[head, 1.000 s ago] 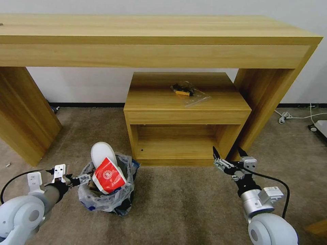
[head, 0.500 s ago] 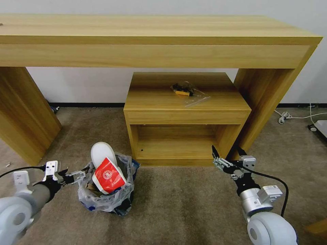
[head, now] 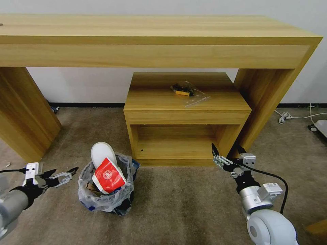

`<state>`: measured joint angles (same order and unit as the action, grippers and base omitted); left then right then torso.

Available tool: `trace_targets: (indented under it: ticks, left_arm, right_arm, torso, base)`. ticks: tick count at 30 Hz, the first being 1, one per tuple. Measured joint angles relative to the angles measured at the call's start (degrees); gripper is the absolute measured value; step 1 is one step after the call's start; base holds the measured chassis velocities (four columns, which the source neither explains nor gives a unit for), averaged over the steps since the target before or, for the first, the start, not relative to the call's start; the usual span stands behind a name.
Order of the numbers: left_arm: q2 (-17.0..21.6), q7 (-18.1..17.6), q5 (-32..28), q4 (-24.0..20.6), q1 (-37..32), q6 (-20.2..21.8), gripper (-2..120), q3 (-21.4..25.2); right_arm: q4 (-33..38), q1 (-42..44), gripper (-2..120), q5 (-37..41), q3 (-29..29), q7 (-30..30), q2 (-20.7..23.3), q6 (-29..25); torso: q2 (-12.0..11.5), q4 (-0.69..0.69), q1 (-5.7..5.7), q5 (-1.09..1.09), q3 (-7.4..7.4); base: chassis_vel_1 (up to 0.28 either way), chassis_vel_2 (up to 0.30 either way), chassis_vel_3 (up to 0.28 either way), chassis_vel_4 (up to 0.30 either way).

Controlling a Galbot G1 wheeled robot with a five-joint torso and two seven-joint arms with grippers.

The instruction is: Pick up the trash bin and place the garbage on the floor into it.

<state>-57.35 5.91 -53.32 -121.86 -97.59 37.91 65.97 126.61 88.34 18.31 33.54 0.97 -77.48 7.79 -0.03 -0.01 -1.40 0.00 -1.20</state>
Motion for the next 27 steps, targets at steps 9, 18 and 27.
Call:
trace_targets:
  ticks: [9,18,27]
  left_arm:
    - [-6.3,-0.7,12.8,3.6,1.8,-25.0,100,-5.0]
    - [-15.0,-1.5,19.8,3.0,0.3,-36.2,100,-7.6]
    - [-19.4,1.5,22.2,0.3,-4.3,-39.8,100,-10.2]
  right_arm:
    - [1.4,1.8,100,-1.5,0.0,-1.0,0.3,0.7]
    - [4.5,10.3,100,-8.7,-0.1,-2.9,-1.6,-2.0]
    - [7.0,20.3,100,-11.6,-1.2,-5.8,-1.0,-9.1]
  torso:
    - [0.0,0.0,0.0,0.0,0.0]
    - [0.0,0.0,0.0,0.01,0.0]
    - [0.0,-0.01,0.0,0.01,0.0]
  base:
    - [0.0,0.0,0.0,0.0]
    - [0.0,0.0,0.0,0.0]
    - [0.0,0.0,0.0,0.0]
